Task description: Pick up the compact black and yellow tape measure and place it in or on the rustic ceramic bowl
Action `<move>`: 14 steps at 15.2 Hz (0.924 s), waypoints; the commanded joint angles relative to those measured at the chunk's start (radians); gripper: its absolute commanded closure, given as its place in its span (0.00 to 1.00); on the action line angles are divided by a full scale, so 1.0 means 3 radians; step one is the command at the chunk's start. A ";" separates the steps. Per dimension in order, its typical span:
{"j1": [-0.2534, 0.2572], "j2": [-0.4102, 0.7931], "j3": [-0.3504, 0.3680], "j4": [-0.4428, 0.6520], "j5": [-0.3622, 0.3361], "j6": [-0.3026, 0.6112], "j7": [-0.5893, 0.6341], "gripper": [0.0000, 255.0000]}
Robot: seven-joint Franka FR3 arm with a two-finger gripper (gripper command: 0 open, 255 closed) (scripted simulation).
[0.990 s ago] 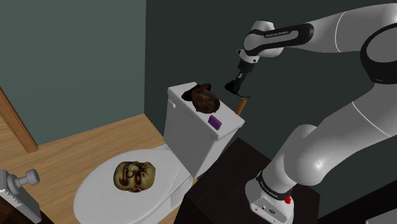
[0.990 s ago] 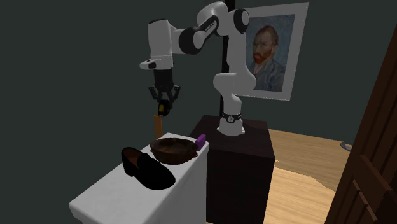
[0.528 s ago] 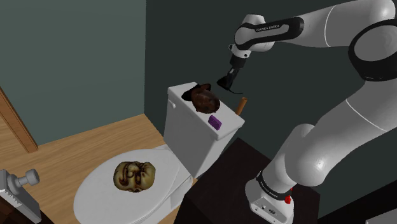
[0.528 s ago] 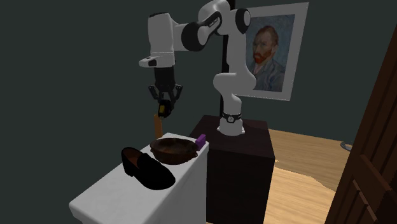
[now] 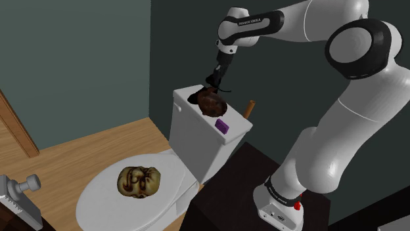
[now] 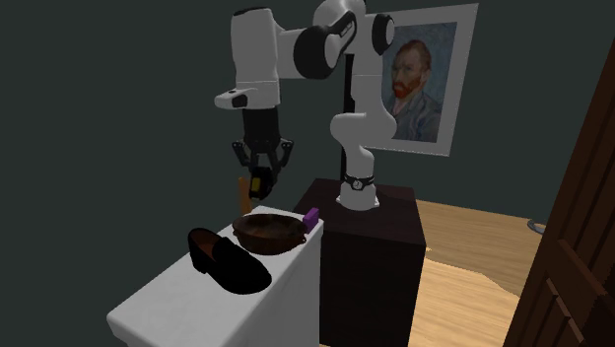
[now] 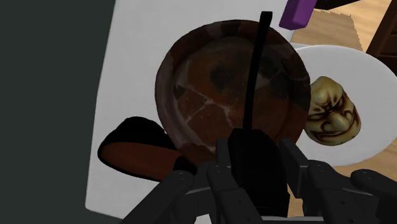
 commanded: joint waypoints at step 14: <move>-0.0003 0.0282 0.0027 -0.0320 0.0175 0.0563 -0.0073 1.00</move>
